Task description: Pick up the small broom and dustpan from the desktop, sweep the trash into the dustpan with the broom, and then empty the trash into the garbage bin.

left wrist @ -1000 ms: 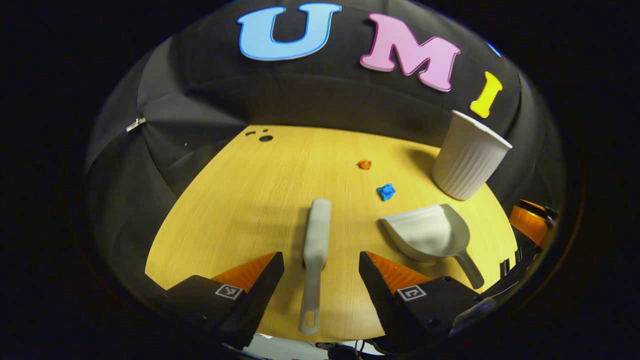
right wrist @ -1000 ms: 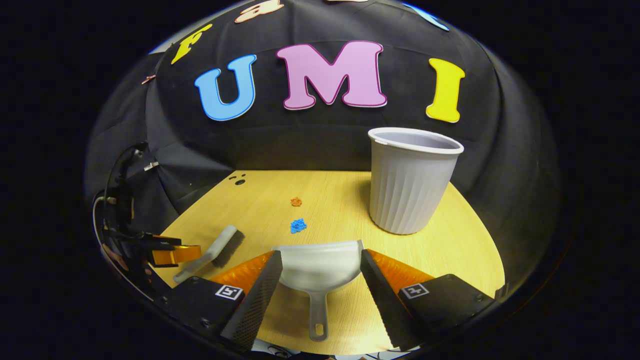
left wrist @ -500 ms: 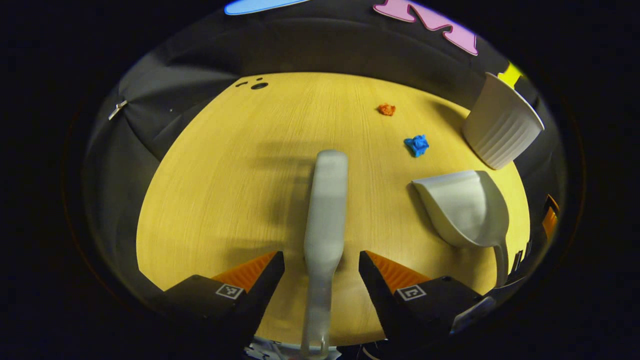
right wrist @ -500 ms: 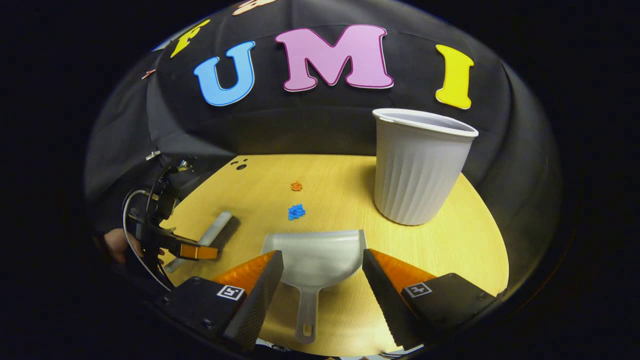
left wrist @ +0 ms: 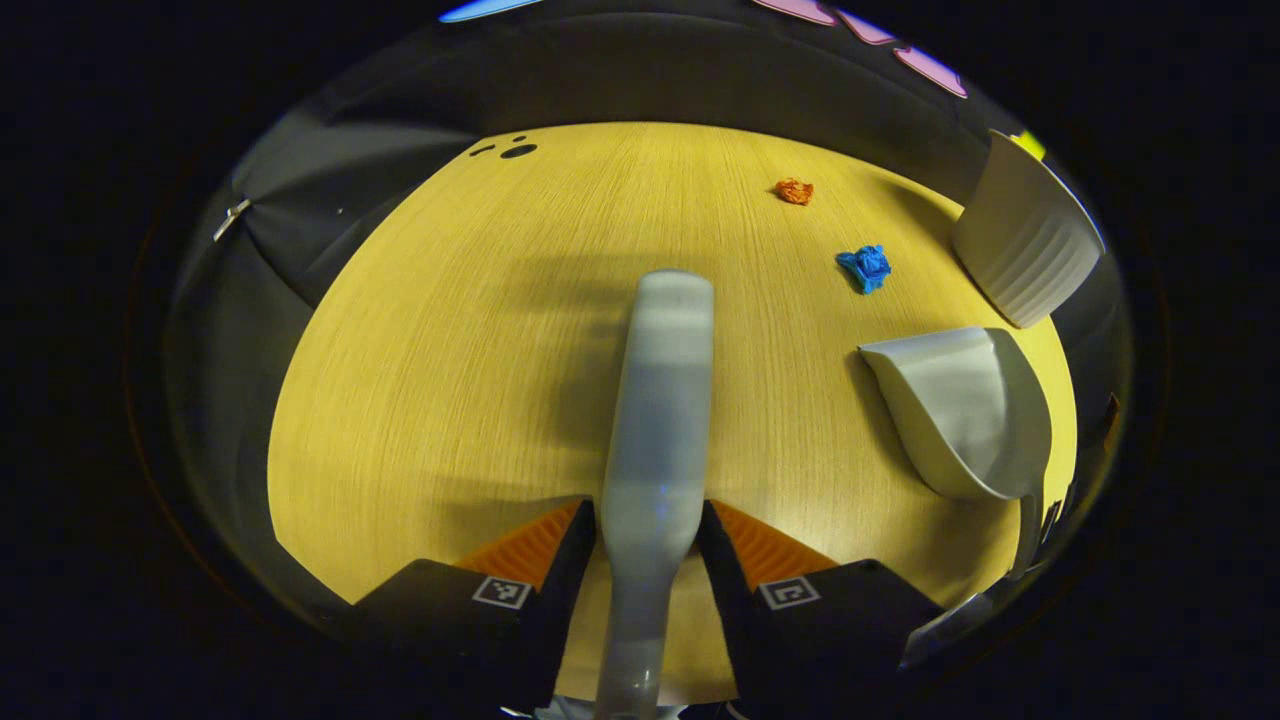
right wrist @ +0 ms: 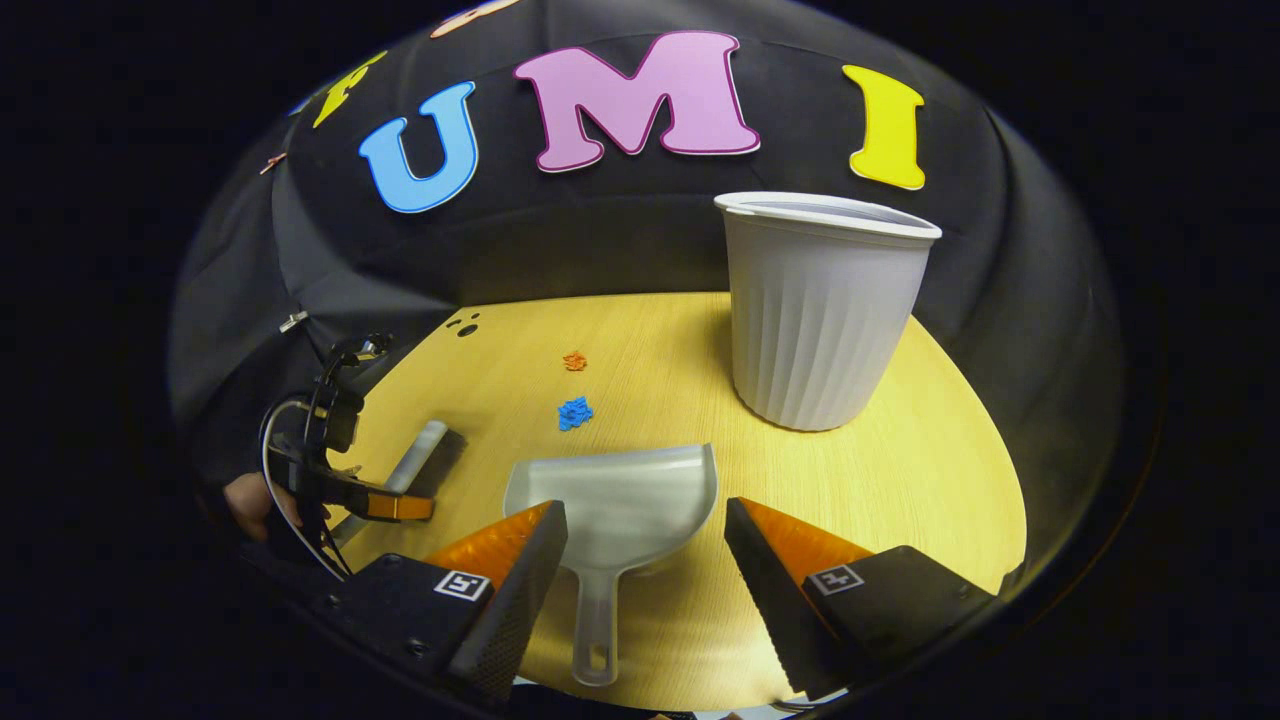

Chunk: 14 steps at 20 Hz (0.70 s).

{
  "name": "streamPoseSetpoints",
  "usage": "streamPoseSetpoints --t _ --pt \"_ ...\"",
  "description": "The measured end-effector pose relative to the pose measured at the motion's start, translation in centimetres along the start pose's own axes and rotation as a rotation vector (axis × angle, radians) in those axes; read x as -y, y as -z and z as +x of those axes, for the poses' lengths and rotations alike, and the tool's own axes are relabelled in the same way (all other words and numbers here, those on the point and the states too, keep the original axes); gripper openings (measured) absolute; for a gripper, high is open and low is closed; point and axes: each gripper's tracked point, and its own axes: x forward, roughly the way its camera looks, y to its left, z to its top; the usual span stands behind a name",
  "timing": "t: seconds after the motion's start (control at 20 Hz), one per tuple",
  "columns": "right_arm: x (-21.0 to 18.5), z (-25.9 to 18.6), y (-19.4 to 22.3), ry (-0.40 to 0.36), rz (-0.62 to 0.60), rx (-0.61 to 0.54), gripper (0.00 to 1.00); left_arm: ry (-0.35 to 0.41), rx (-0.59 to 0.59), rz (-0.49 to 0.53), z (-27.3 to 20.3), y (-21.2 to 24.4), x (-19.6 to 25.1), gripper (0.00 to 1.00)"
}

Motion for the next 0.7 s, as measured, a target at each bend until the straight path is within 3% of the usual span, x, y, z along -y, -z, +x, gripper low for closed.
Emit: streamPoseSetpoints --t 0.15,0.2,0.5,0.7 --pt "-0.4 0.1 0.4 -0.002 0.002 -0.016 0.99 0.014 0.024 0.046 0.2 -0.1 0.5 0.54" --pt "-0.5 0.0 0.5 -0.002 0.001 -0.02 0.99 0.013 0.027 0.049 0.2 0.0 0.4 0.41" --pt "-0.6 -1.0 2.1 0.012 0.023 -0.078 0.99 0.021 0.102 0.002 -0.2 0.2 0.0 0.28" --pt "-1.5 -1.2 3.6 -0.006 0.034 -0.158 0.99 0.09 0.145 -0.07 -2.4 1.0 0.1 0.26"
